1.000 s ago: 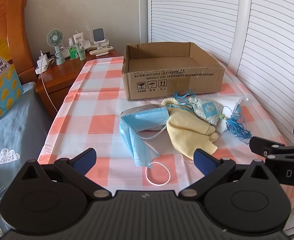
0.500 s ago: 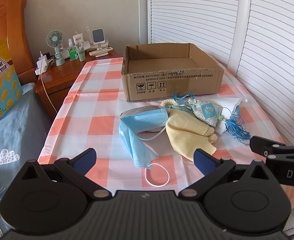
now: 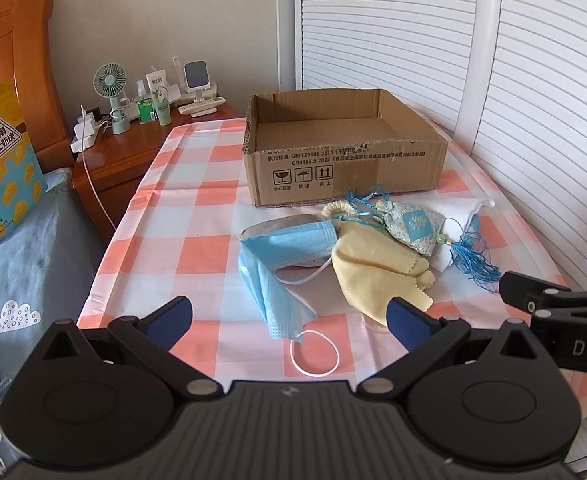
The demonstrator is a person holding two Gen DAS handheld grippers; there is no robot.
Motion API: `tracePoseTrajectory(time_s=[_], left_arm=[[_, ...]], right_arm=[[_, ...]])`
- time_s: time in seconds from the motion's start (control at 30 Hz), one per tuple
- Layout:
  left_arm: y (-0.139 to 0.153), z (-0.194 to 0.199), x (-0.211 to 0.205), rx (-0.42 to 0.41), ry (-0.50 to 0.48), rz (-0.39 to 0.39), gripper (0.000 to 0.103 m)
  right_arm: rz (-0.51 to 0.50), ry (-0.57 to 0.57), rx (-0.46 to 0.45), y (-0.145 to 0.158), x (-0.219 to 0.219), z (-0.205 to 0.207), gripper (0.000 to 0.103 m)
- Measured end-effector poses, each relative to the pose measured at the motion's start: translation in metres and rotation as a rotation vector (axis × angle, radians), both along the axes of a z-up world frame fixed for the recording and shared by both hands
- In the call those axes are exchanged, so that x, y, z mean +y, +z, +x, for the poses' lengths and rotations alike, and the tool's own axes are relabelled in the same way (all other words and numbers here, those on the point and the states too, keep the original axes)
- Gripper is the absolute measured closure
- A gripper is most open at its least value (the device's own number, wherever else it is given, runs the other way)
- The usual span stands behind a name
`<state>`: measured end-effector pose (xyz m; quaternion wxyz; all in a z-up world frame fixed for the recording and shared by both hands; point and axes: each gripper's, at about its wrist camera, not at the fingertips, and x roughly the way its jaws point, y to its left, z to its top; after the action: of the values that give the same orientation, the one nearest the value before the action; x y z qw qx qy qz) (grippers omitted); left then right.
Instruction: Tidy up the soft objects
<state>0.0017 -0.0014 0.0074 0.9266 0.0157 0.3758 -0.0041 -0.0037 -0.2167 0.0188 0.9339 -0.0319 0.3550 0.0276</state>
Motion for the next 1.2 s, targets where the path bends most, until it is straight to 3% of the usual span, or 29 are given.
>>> tracePoseTrajectory(time_s=[0.5,1.0,1.2], left_arm=[[0.0,0.002,-0.001,-0.004,-0.008,0.002,0.001],[-0.009,0.013,0.002,-0.058,-0.097,0.024,0.001],[-0.022,0.02,0.009,-0.039,-0.112,0.015,0.0]], right_arm=[[-0.008,0.0,-0.006,0.001,-0.001,0.004,0.0],[-0.026,0.042,-0.024,-0.006,0.005,0.014,0.0],[-0.026,0.061,-0.017,-0.013,0.004,0.02,0.0]])
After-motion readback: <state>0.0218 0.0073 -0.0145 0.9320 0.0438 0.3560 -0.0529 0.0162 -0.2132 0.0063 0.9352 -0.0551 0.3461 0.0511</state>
